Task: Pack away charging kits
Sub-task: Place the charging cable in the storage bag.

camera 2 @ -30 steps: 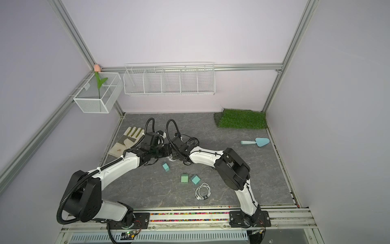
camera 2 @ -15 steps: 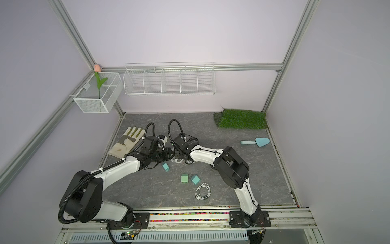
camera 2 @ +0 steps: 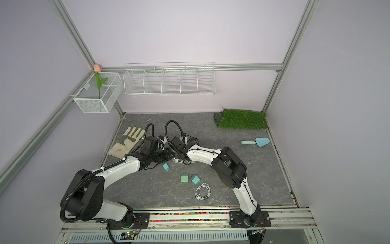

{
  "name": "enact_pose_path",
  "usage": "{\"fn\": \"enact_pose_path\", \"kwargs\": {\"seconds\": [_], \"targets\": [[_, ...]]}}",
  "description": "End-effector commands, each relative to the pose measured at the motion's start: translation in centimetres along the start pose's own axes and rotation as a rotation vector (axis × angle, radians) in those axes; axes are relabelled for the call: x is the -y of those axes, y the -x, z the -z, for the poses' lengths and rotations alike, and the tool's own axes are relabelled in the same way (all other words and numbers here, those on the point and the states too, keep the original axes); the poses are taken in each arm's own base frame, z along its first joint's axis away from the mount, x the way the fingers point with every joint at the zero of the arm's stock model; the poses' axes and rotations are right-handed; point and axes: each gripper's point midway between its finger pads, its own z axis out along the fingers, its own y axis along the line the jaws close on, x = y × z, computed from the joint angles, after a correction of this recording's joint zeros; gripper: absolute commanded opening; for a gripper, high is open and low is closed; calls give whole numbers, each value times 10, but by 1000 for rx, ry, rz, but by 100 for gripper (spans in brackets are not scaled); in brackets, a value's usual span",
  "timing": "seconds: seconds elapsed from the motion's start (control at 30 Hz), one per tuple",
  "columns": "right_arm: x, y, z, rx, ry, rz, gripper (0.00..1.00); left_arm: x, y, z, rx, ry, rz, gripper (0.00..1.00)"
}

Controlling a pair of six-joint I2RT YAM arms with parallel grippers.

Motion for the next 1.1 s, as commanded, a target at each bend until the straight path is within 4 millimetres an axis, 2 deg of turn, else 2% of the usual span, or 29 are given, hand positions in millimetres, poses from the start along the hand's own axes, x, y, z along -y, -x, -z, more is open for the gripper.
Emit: {"fn": "enact_pose_path", "kwargs": {"seconds": [0.0,0.1,0.23,0.33,0.47,0.57,0.73,0.97,1.07], "targets": [[-2,1,-8,25,-15,-35,17,24,-4,-4,-57,-128,34,0],[-5,2,-7,29,9,-37,26,16,0,-5,-48,-109,58,0],[-12,4,-2,43,58,-40,30,1,9,5,6,0,47,0],[-19,9,4,57,98,-43,32,1,15,16,47,30,26,0],[-29,13,12,74,167,-47,34,0,17,20,58,46,12,0],[-27,16,17,85,172,-55,36,-9,19,23,76,109,6,0],[-30,20,27,115,222,-58,48,-19,25,29,108,177,-24,0],[-29,25,40,142,248,-71,50,-20,42,29,142,225,-61,0],[-22,25,45,152,237,-77,53,-27,55,31,159,265,-50,0]]}}
